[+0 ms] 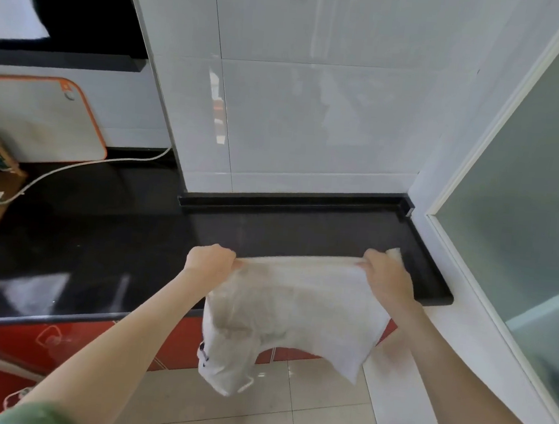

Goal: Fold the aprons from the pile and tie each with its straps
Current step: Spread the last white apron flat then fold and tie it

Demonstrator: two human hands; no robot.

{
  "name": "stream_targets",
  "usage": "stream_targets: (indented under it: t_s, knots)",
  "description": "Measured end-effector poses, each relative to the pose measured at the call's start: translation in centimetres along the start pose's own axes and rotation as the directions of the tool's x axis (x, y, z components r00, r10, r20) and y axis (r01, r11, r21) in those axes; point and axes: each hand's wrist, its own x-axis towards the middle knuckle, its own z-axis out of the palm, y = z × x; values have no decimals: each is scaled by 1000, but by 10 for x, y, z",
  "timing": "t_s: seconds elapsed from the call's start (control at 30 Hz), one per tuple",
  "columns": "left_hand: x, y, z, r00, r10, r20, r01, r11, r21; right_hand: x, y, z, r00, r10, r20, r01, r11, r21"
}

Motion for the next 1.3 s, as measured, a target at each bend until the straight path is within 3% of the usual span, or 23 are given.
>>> stream_targets:
  t_s: [0.03,0.1,0.2,0.27,0.37,0.43,0.5,0.57,0.63,0.73,0.8,0.87,0.9,0.97,1.0,1.03,1.07,1.13,1.17,1.23,1.3]
  knots:
    - [-1,1,2,996,-2,85,-2,999,45,-1,-1,6,996,-20,92,20,1000,4]
    - [1,11,0,992,82,101,-81,997,-10,-2,-18,10,984,-114,140,100,990,104]
    - [-4,53,-23,952,306,-21,-289,873,-392,-2,-59,4,938,-328,110,298,927,226]
    - [-6,82,-36,947,316,-61,-289,753,-591,-1,-80,-1,901,-420,112,377,883,278]
    - [2,94,-44,968,211,-138,-248,686,-684,1,-83,-7,921,-390,13,319,771,551]
    - [4,88,-44,977,147,-154,-209,519,-829,4,-69,-4,952,-302,-47,259,713,652]
    - [1,82,-47,985,91,-147,-168,293,-941,4,-52,-1,978,-191,88,87,751,655]
    - [-1,79,-51,989,43,-145,-150,166,-975,0,-39,4,945,-153,289,-56,795,604]
    - [-1,76,-54,990,15,-143,-143,122,-982,-4,-30,14,892,-116,437,-122,869,479]
    - [-1,68,-58,989,-31,-145,-144,56,-988,-6,-25,31,923,-63,379,-108,905,412]
    - [-1,64,-58,981,-112,-155,-145,95,-985,-5,-28,33,949,-58,310,-82,904,420]
    - [2,60,-55,959,-201,-200,-141,275,-951,-4,-34,32,956,-84,282,-47,903,427]
    - [2,59,-53,940,-233,-249,-136,412,-901,-4,-38,30,956,-95,279,-40,897,440]
    - [1,57,-49,829,-211,-518,-184,773,-608,-3,-46,28,953,-125,275,-15,889,457]
    - [2,57,-47,731,-95,-676,-208,912,-353,-2,-50,27,948,-150,281,6,891,454]
    - [3,56,-47,651,88,-754,-232,969,-87,-1,-54,26,940,-182,290,38,897,441]
    - [3,58,-48,597,291,-748,-284,948,142,0,-58,25,929,-223,294,81,901,426]
    - [0,61,-50,607,579,-545,-444,815,371,-1,-67,20,908,-289,304,158,907,391]
    - [-3,63,-52,680,611,-405,-501,790,353,-1,-70,18,902,-301,310,175,910,375]
    - [-4,65,-54,819,539,-197,-492,836,244,-1,-73,16,907,-302,294,189,915,356]
    - [-5,64,-55,859,485,-163,-471,874,119,-2,-72,17,927,-283,244,181,911,370]
